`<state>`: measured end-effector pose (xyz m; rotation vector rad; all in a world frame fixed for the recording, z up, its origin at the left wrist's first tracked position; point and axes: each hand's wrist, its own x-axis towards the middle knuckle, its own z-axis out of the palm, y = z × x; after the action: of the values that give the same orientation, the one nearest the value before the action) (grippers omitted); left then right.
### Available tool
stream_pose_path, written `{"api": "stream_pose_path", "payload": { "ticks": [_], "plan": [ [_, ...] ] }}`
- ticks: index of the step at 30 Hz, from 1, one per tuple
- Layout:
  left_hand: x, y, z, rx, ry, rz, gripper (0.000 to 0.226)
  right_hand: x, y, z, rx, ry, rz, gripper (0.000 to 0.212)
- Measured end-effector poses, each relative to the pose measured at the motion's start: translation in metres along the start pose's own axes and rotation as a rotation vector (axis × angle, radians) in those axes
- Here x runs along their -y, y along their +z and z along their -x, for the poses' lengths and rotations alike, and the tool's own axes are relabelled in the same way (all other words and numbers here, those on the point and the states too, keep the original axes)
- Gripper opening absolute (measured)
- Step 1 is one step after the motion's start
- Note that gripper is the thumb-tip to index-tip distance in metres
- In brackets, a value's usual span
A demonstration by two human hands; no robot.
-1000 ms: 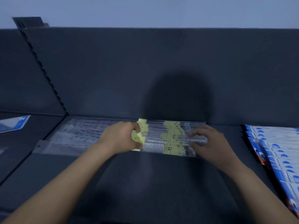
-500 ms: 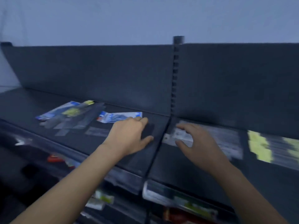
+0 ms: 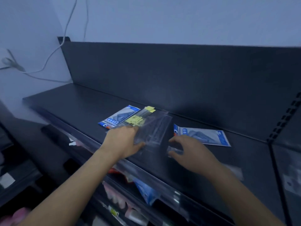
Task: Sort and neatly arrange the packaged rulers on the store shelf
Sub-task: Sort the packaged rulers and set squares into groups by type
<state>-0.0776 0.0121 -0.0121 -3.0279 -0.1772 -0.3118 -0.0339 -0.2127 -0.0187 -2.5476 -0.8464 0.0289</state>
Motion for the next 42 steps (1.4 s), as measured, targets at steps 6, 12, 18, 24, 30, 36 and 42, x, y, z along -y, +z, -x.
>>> {"api": "stream_pose_path", "payload": {
  "ticks": [6, 12, 18, 24, 30, 36, 42],
  "plan": [
    [0.047, 0.031, -0.065, 0.078, -0.069, 0.091, 0.038, 0.011, 0.03, -0.082, 0.048, 0.094, 0.017, 0.02],
    [0.079, 0.046, -0.122, 0.175, -0.12, 0.357, 0.03, 0.019, 0.042, -0.142, 0.01, 0.418, 0.028, 0.035],
    [0.09, 0.058, -0.165, 0.421, -0.022, 0.631, 0.025, 0.018, 0.041, -0.163, 0.013, 0.822, -0.187, 0.051],
    [0.096, 0.064, -0.19, 0.624, 0.164, 0.783, 0.035, 0.031, 0.045, -0.169, -0.069, 1.06, -0.182, 0.04],
    [0.113, 0.055, -0.202, 0.579, 0.304, 0.984, 0.032, 0.051, 0.047, -0.163, -0.172, 1.196, -0.039, 0.037],
    [0.119, 0.039, -0.2, 0.677, 0.309, 1.237, 0.028, 0.058, 0.049, -0.164, -0.173, 1.261, -0.077, 0.04],
    [0.1, 0.027, -0.19, 0.682, 0.297, 1.439, 0.026, 0.052, 0.039, -0.136, -0.362, 1.188, -0.276, 0.021]
  ]
}}
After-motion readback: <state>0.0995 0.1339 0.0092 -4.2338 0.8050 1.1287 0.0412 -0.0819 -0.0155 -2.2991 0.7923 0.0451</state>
